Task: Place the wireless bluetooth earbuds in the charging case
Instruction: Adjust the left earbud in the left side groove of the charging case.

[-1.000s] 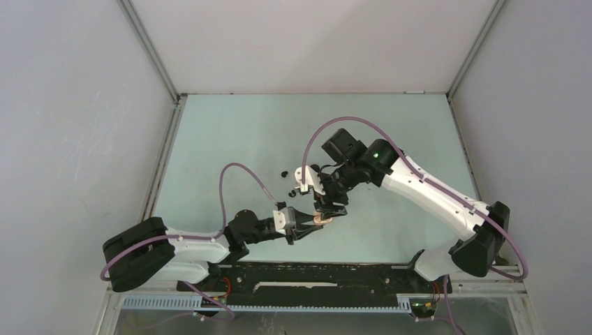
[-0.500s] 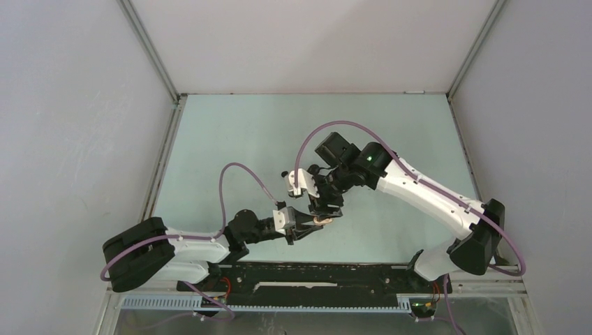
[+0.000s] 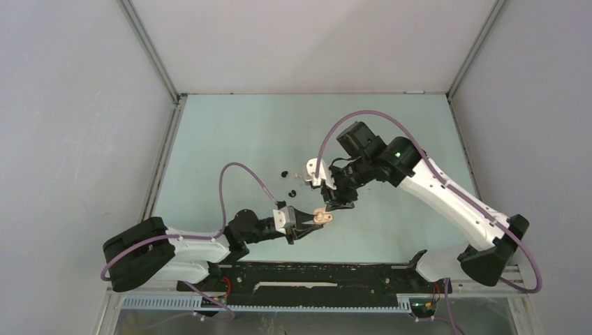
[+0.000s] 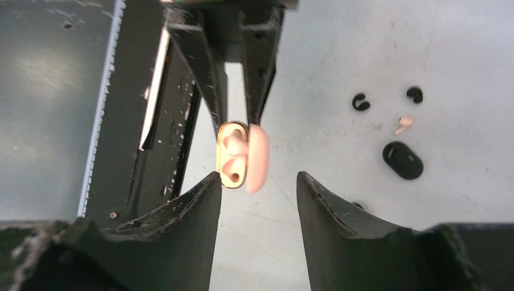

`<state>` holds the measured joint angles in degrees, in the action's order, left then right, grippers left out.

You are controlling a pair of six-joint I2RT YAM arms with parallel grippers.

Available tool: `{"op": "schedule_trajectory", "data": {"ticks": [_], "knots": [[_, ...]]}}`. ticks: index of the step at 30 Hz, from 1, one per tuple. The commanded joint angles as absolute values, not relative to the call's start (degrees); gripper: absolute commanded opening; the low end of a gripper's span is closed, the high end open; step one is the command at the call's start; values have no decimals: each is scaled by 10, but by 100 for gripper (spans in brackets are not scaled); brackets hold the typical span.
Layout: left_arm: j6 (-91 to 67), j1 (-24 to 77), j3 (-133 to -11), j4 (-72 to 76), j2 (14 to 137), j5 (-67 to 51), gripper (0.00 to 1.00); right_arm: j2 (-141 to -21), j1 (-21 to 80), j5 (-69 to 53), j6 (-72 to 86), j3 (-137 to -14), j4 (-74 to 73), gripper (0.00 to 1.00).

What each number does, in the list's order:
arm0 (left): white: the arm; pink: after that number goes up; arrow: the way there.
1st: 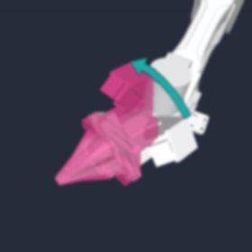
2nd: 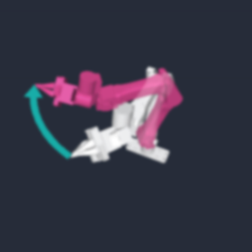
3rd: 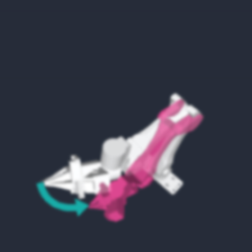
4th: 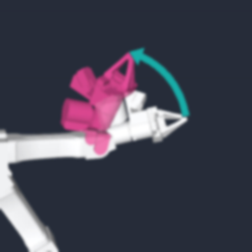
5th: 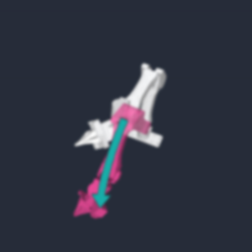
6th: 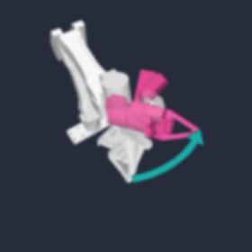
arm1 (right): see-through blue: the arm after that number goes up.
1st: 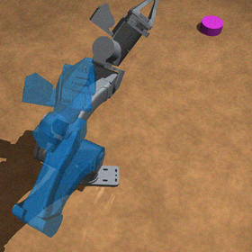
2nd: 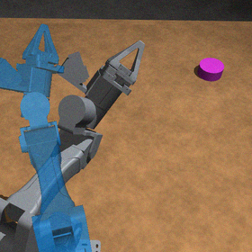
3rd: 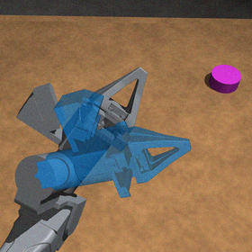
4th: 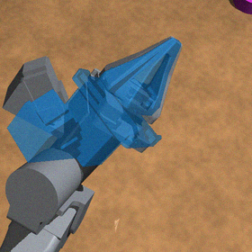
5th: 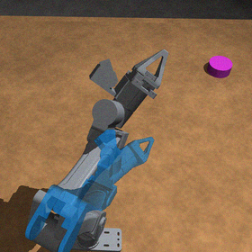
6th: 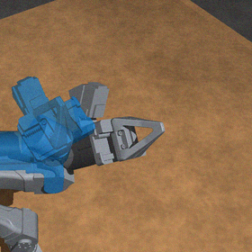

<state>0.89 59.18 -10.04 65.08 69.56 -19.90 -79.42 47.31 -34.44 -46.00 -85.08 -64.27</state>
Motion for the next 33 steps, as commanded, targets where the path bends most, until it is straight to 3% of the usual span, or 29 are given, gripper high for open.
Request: {"op": "schedule_trajectory", "data": {"ticks": [1, 9, 33], "knots": [[4, 590, -128, 673, 701, -195, 0, -763, 478, -422, -483, -873, -670, 50], [4, 590, -127, 673, 701, -195, 0, -763, 531, -380, -478, -831, -647, 48], [-11, 590, -122, 671, 683, -195, 0, -796, 558, -328, -483, -812, -632, 50]]}}
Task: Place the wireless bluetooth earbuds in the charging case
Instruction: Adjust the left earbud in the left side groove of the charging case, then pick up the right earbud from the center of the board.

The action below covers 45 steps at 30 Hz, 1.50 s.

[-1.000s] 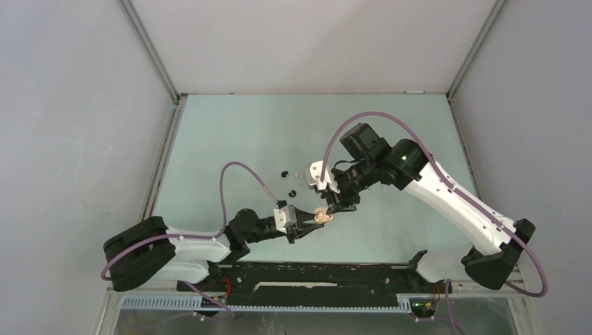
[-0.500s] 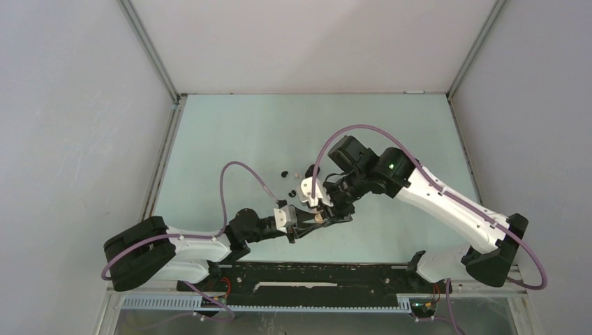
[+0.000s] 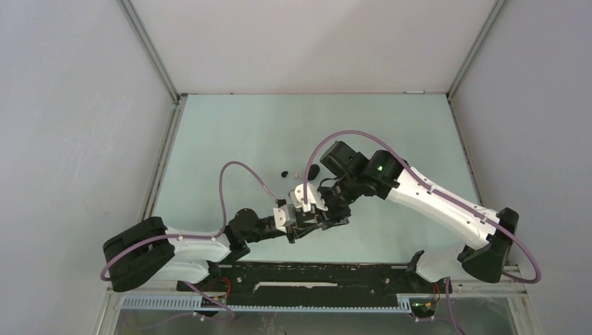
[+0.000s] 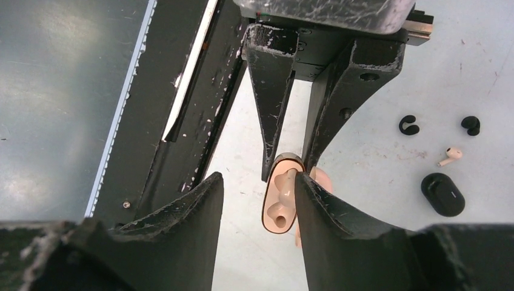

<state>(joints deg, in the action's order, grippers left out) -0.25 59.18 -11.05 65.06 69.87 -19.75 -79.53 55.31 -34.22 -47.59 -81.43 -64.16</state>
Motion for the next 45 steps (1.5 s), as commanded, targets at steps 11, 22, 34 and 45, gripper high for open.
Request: {"op": "schedule_trajectory", "data": {"ticks": [11, 22, 34, 45], "knots": [[-10, 590, -121, 670, 684, -189, 0, -787, 564, -312, -473, -804, -621, 50], [-8, 585, -130, 645, 693, -141, 0, -768, 446, -423, -383, -880, -558, 49], [-7, 521, -104, 512, 592, 133, 0, -883, 291, -357, -205, -787, -259, 43], [-63, 479, -38, 497, 481, 319, 0, -1093, 374, -282, -357, -842, -288, 43]]}}
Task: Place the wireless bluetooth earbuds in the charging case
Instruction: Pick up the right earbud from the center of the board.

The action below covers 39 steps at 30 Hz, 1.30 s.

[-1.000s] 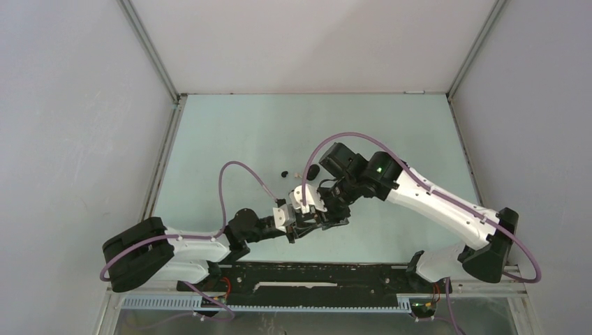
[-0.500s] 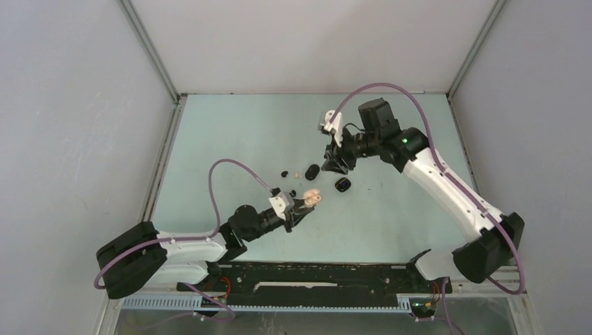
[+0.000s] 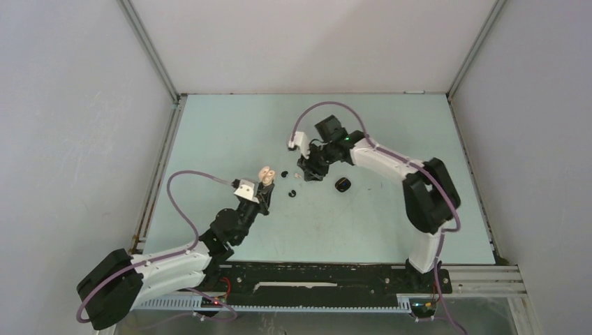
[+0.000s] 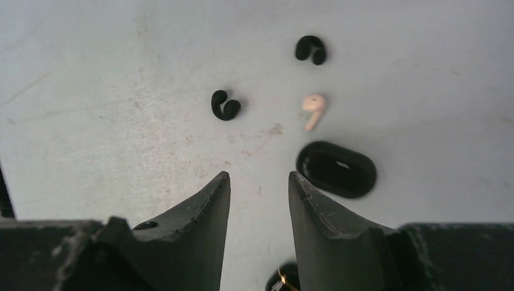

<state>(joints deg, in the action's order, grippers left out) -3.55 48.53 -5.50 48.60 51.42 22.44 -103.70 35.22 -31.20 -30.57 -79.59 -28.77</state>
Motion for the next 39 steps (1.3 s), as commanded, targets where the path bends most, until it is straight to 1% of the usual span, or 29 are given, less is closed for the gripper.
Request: {"op": "schedule_trajectory", "data": {"ticks": [1, 13, 16, 21, 32, 39], "knots": [[-65, 478, -34, 499, 473, 327, 0, -1109, 378, -280, -362, -857, -292, 43], [-78, 474, -11, 508, 422, 334, 0, -1229, 400, -260, -407, -979, -341, 52], [-81, 475, -11, 508, 418, 331, 0, -1257, 402, -249, -408, -1009, -359, 52], [-83, 474, -11, 506, 414, 324, 0, -1292, 401, -251, -397, -1047, -379, 52], [-82, 474, -13, 504, 413, 318, 0, -1312, 402, -240, -403, -1054, -392, 51], [-81, 474, -15, 504, 419, 313, 0, -1335, 400, -230, -391, -1077, -406, 46]]}}
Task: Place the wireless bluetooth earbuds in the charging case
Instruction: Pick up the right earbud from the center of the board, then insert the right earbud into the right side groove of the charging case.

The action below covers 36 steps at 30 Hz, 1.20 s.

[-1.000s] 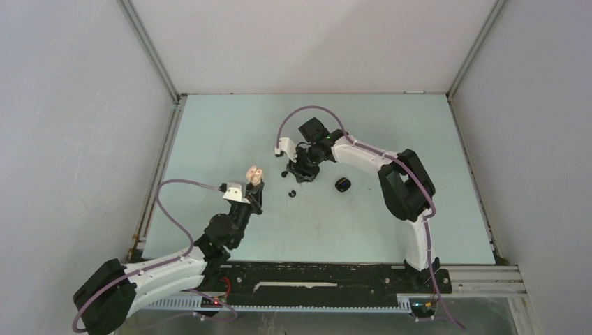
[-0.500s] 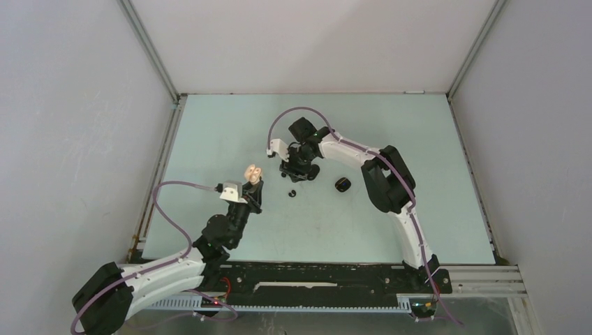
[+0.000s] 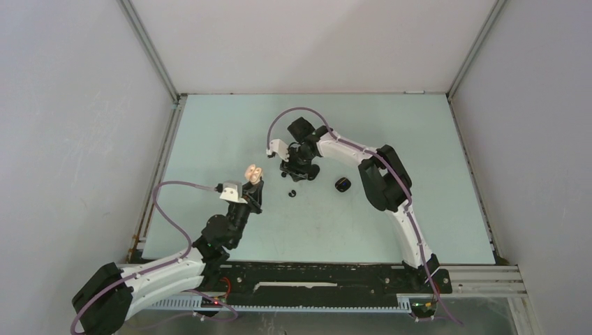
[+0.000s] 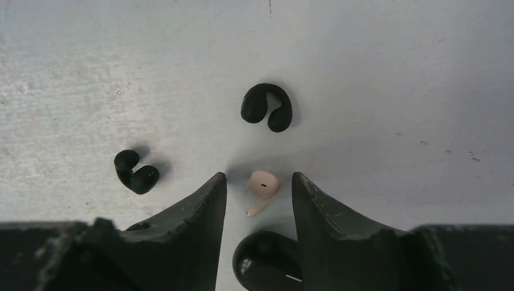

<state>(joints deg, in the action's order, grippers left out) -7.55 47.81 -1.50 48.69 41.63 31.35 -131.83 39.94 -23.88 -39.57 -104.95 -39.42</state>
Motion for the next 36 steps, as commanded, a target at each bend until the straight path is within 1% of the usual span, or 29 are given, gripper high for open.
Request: {"op": "schedule_trajectory", "data": {"ticks": [1, 9, 16, 20, 22, 23, 30, 36], "knots": [[-81, 474, -16, 504, 420, 311, 0, -1337, 399, -230, -390, -1080, -407, 45], [-81, 474, -18, 505, 428, 305, 0, -1343, 392, -235, -387, -1089, -425, 35], [-81, 474, -20, 505, 431, 300, 0, -1331, 391, -235, -367, -1080, -434, 20], [-81, 474, -21, 506, 435, 298, 0, -1288, 391, -217, -340, -1052, -419, 10], [-82, 474, -22, 508, 437, 295, 0, -1254, 391, -216, -330, -1030, -411, 2], [-81, 474, -23, 508, 439, 293, 0, -1236, 392, -215, -323, -1018, -405, 0], [-70, 474, -23, 523, 448, 272, 0, -1098, 387, -212, -286, -924, -378, 0], [-52, 474, -24, 563, 479, 212, 0, -989, 385, -207, -281, -897, -374, 0]]}}
